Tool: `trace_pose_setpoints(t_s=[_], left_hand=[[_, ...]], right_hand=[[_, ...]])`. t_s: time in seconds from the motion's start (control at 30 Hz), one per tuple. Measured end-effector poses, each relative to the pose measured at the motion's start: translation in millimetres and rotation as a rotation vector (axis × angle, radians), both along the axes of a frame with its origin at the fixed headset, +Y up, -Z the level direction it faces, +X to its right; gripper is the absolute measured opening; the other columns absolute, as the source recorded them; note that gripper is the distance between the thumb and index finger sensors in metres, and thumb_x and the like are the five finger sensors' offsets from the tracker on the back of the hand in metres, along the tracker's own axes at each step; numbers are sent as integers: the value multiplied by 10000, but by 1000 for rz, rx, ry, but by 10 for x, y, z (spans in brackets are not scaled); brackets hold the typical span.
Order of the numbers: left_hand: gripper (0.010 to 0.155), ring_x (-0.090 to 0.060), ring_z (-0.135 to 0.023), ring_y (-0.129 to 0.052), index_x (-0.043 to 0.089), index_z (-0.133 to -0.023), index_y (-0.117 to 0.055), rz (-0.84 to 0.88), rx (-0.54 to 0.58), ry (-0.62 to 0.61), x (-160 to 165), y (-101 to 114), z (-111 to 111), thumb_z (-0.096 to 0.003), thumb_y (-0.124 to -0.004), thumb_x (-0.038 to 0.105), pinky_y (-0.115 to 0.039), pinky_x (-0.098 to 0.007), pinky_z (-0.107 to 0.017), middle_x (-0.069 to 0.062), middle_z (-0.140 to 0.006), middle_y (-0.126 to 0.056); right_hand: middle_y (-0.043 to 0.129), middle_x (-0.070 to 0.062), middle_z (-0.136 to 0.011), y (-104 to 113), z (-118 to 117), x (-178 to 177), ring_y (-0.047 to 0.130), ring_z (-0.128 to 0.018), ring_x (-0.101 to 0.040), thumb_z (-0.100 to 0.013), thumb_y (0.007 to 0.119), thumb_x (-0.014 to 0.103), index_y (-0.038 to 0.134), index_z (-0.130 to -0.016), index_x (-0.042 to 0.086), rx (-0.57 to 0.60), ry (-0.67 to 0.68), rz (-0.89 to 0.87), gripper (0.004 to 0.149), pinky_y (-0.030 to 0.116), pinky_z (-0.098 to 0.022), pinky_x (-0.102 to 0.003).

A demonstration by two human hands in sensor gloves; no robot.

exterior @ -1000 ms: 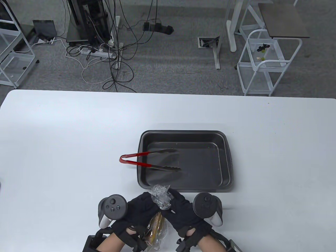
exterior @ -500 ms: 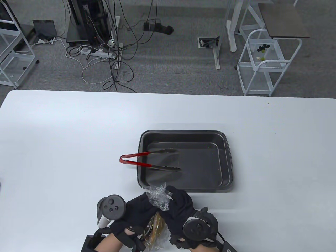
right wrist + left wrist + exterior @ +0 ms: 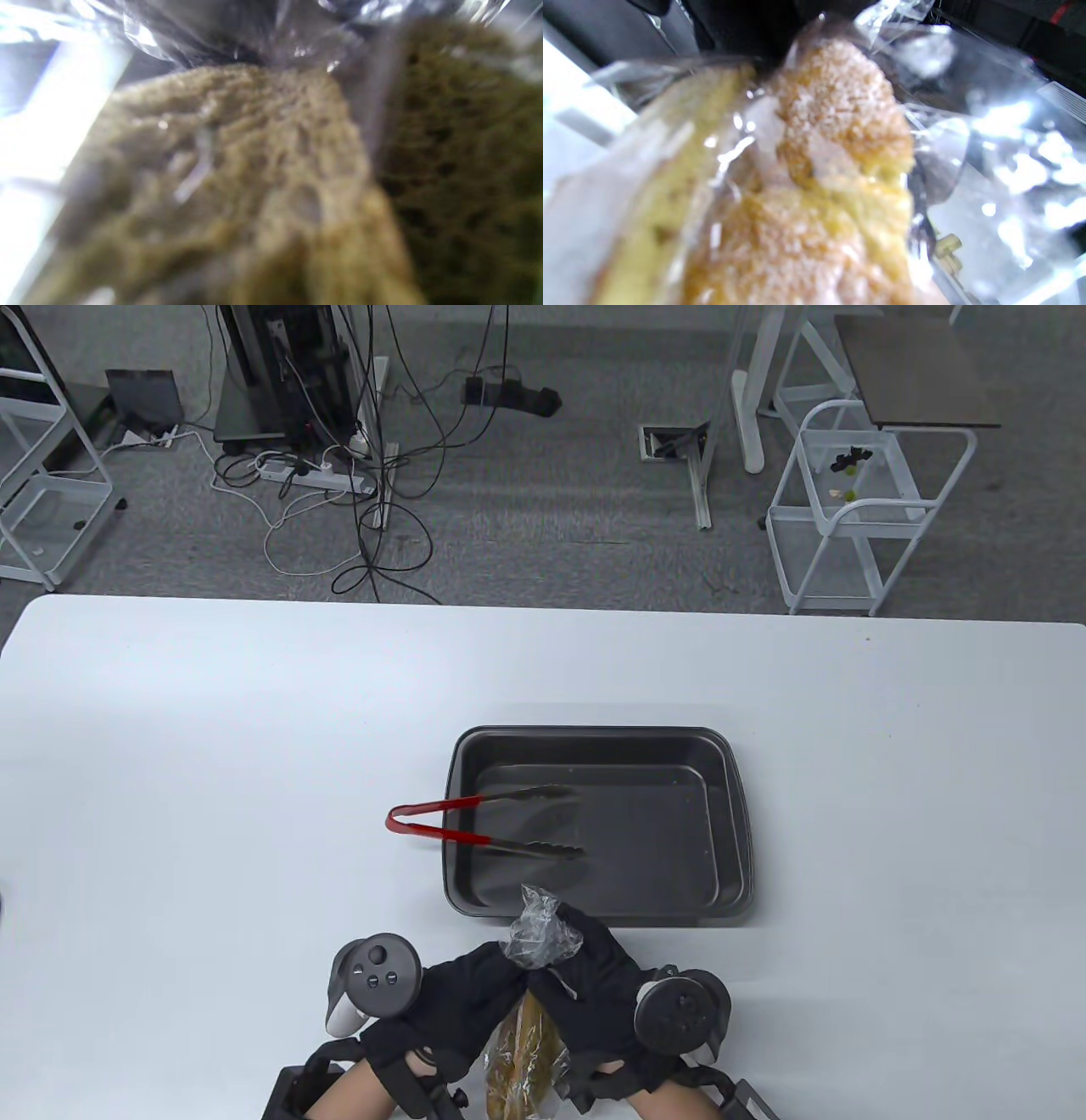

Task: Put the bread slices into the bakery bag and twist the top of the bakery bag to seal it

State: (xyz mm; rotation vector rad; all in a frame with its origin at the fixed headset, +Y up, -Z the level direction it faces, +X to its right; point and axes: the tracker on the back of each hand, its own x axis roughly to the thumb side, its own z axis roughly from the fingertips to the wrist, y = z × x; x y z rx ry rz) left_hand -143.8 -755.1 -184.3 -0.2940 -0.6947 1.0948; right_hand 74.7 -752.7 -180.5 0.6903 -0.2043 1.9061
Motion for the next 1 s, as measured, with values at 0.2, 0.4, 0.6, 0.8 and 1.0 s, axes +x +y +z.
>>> trace_pose_setpoints(t_s=[0.2, 0.4, 0.6, 0.8, 1.0], left_hand=[[562, -296, -848, -873, 245, -1090, -616, 83, 71, 73, -93, 76, 21, -540, -684, 337, -458, -664, -822, -72, -955, -818], [543, -296, -848, -850, 245, -1081, -631, 42, 290, 148, -142, 236, 116, -554, -683, 360, -428, -656, -835, -66, -950, -807], [589, -295, -904, -761, 246, -1100, -538, -245, 719, 196, -17, 522, 412, -564, -702, 428, -364, -644, -849, -62, -1008, -700], [648, -289, -934, -713, 238, -1101, -487, -404, 838, 322, 53, 616, 533, -564, -724, 513, -353, -645, -843, -67, -1047, -619], [425, -274, -849, -837, 261, -935, -773, -458, 852, 326, 143, 595, 551, -559, -789, 461, -435, -646, -829, -43, -923, -807]], right_hand=[[593, -277, -1030, 95, -117, 103, 663, -892, -523, -460, 868, 322, 803, -661, -207, -214, 171, -250, 570, 476, -664, -714], [702, -262, -996, 12, -220, 220, 721, -878, -514, -447, 911, 341, 865, -597, -199, -408, 385, -515, 563, 487, -658, -727], [704, -261, -999, -8, -239, 192, 689, -896, -523, -457, 903, 340, 867, -595, -201, -491, 540, -603, 559, 449, -670, -733], [693, -266, -1008, -8, -224, 145, 651, -908, -538, -461, 901, 347, 869, -609, -192, -485, 565, -495, 560, 426, -668, -739], [670, -283, -1016, 0, -196, 108, 630, -908, -551, -462, 895, 349, 872, -609, -194, -449, 496, -368, 563, 400, -658, -750]])
